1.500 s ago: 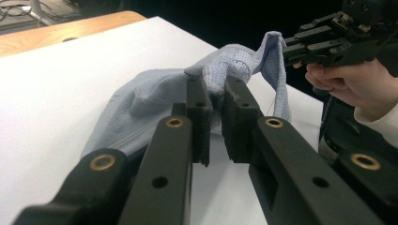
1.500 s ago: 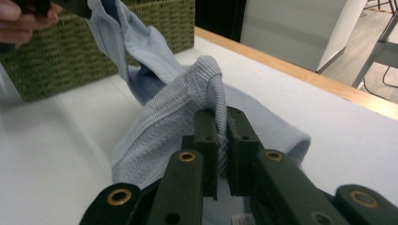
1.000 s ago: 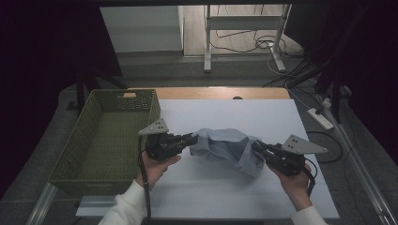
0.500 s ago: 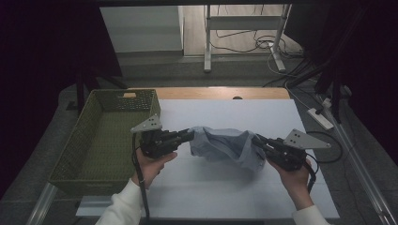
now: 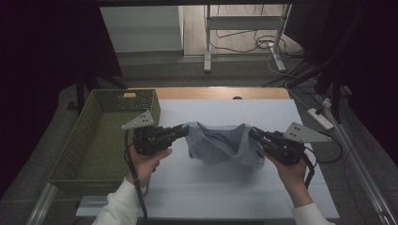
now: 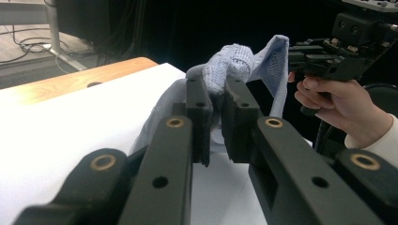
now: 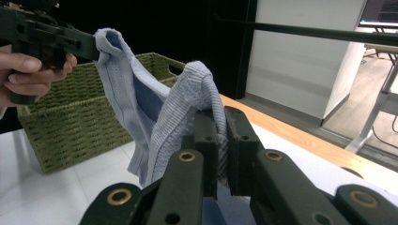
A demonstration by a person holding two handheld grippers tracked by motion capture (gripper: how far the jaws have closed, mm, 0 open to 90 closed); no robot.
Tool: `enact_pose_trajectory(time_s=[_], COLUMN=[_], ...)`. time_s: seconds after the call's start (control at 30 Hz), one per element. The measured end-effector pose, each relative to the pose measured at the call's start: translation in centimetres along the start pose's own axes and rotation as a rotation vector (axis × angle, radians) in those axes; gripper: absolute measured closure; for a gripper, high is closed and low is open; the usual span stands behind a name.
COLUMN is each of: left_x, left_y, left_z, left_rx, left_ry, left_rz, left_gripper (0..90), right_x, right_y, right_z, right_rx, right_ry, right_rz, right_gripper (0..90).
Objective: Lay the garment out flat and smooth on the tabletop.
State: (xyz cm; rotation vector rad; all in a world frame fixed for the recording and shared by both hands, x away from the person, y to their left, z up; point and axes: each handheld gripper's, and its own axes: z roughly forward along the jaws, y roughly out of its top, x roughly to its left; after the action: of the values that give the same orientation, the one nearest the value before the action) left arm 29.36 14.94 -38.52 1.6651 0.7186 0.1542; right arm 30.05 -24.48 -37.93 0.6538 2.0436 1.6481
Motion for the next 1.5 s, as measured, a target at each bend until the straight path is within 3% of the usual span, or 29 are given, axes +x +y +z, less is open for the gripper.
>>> enact_pose_trajectory(time_s=[0.8, 1.5], left_x=[-0.3, -0.3], left_y=[1.1, 1.7], left_z=[-1.8, -2.7], left_rx=[-0.048, -0.070], left_ry=[0.014, 0.011], left_rz=[0.006, 0.007], left_gripper=[81.6, 81.6], right_x=[0.4, 0.6], right_y=[2.3, 3.4], right_z=[0.6, 0.8], right_rx=[-0.065, -0.093], right_ry=[0.020, 0.040], right_rz=[0.003, -0.006], right_gripper=[84.4, 84.4])
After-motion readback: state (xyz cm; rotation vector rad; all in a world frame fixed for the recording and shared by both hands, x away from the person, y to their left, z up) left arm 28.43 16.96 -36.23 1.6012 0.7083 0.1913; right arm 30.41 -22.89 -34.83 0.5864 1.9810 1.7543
